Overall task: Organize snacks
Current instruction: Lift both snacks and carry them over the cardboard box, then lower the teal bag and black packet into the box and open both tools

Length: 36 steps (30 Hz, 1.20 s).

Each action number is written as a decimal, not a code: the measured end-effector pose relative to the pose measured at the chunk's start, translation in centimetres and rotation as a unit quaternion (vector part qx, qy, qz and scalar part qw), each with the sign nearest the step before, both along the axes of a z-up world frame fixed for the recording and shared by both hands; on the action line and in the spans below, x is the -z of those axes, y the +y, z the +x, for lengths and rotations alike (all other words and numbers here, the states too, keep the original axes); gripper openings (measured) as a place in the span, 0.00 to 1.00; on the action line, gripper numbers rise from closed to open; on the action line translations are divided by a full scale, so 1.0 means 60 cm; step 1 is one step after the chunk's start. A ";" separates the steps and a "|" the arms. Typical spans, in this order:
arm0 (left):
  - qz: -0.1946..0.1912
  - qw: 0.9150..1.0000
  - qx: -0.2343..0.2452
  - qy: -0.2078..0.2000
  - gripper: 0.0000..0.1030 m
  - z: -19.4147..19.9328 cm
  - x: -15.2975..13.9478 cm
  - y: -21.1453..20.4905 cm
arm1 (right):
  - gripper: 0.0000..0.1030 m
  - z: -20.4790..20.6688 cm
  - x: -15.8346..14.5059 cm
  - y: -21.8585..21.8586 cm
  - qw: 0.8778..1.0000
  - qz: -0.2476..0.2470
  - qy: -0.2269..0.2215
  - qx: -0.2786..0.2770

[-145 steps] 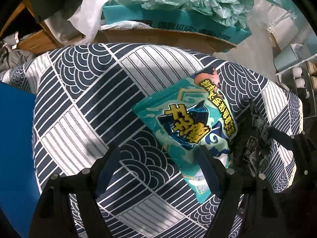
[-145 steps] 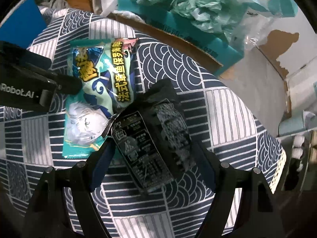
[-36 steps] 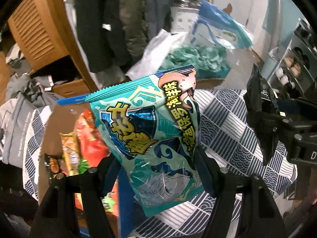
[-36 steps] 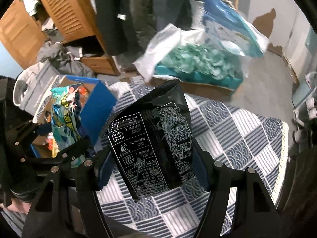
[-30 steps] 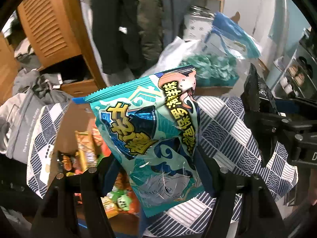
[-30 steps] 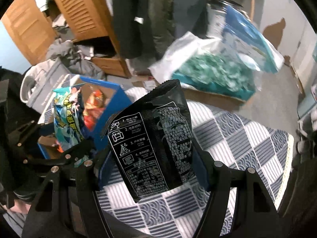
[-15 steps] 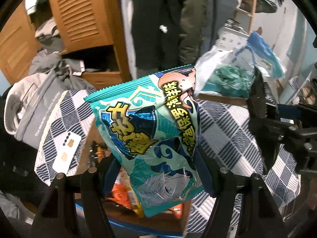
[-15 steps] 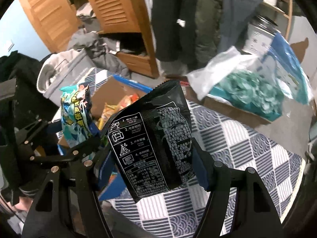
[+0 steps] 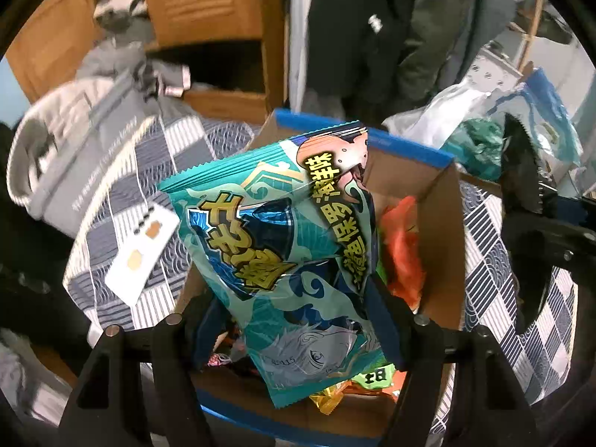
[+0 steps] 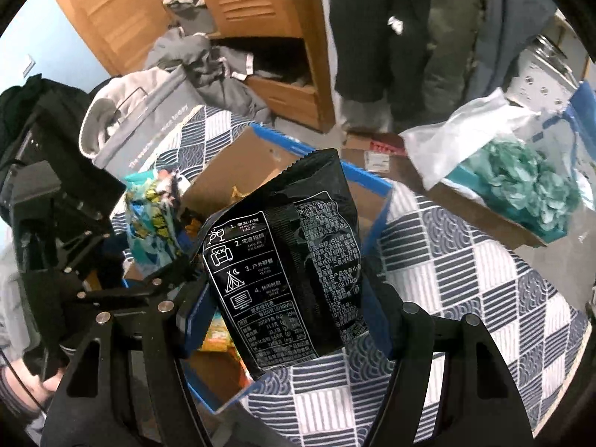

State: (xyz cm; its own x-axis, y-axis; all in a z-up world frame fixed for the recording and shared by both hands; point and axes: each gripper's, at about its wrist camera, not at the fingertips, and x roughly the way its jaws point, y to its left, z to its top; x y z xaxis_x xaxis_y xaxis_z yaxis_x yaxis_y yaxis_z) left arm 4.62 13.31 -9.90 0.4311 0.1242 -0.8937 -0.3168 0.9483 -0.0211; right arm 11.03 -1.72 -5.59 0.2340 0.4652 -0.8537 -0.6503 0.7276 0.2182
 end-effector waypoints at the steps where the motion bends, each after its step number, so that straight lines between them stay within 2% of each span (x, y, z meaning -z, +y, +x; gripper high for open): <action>1: -0.003 1.000 -0.004 0.007 0.70 0.003 0.008 0.005 | 0.67 0.001 0.004 0.006 1.000 -0.002 0.002 -0.001; 4: -0.007 1.000 -0.016 0.021 0.71 0.005 0.021 0.016 | 0.67 0.002 0.017 0.026 1.000 -0.008 0.010 -0.006; 7: -0.017 0.999 -0.023 0.025 0.76 0.003 0.025 0.025 | 0.67 0.005 0.027 0.042 1.000 -0.012 0.016 -0.010; 17: -0.024 0.999 -0.019 0.020 0.79 -0.011 0.009 0.041 | 0.68 0.016 0.047 0.087 0.999 -0.013 0.027 -0.021; 22: -0.023 0.999 -0.026 0.010 0.79 -0.025 -0.004 0.051 | 0.74 0.016 0.048 0.103 0.999 -0.015 0.022 -0.020; 30: -0.018 0.999 -0.026 -0.011 0.79 -0.043 -0.038 0.047 | 0.76 0.007 0.022 0.091 1.000 0.000 0.006 -0.005; 36: -0.010 0.999 -0.016 -0.039 0.79 -0.057 -0.073 0.034 | 0.77 -0.022 -0.022 0.058 0.999 0.007 -0.043 0.023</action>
State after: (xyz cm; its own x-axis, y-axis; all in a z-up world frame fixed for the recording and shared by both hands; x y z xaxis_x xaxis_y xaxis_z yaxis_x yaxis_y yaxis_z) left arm 1.20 15.32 -5.50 0.4952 0.1210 -0.8603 -0.3431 0.9370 -0.0657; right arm 9.72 1.77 -4.28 0.3284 0.4640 -0.8227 -0.6333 0.7544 0.1727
